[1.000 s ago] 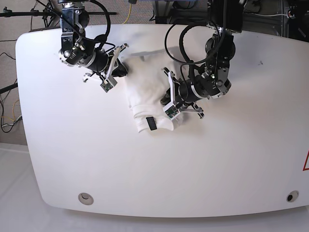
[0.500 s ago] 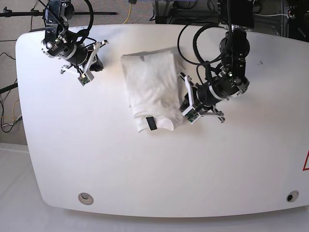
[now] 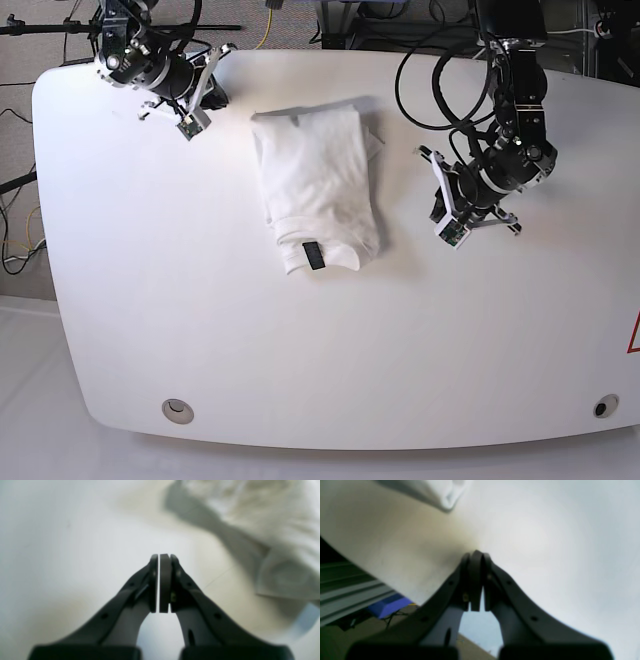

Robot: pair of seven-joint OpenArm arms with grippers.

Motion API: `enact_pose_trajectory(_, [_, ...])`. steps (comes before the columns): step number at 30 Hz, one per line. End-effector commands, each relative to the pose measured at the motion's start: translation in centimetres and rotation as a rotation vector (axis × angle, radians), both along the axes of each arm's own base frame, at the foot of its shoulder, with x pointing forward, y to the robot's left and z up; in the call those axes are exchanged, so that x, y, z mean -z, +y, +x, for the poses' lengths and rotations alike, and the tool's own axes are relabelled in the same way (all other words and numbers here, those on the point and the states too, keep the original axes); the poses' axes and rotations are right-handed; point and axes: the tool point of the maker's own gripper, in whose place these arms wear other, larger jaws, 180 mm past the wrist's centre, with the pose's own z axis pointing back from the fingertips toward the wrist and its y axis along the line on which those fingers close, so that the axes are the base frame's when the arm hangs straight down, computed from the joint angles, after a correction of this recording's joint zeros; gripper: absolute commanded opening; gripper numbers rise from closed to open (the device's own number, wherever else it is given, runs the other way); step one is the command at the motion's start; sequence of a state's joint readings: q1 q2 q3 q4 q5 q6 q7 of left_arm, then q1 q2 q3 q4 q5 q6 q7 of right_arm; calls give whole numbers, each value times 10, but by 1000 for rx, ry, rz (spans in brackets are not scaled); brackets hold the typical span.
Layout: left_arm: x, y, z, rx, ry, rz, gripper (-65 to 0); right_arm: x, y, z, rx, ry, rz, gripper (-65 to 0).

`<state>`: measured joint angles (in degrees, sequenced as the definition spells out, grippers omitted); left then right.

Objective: Fold the T-shirt properly
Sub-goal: 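Open both grippers and lift them off the bundle, then press the bundle's collar end down with the right gripper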

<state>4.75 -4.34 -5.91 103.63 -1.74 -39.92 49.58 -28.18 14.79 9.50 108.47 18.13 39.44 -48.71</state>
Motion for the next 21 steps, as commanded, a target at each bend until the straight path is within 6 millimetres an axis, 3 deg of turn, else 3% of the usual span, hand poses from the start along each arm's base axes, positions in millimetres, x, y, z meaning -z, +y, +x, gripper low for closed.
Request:
enact_pose_trajectory(1, [-10,1,3,-6,-35,-19,-650,-18,24,7,-68,-62,52,-650])
enact_pose_trajectory(12, [-6,8,-2,-26,-22,-15,-650,-26,105,-3,-292,-69,171,-650])
enact_pose_trajectory(21, [-2,8,-8,-27,-10,-15,-650,-36,125,25,-357,-135,187,-650])
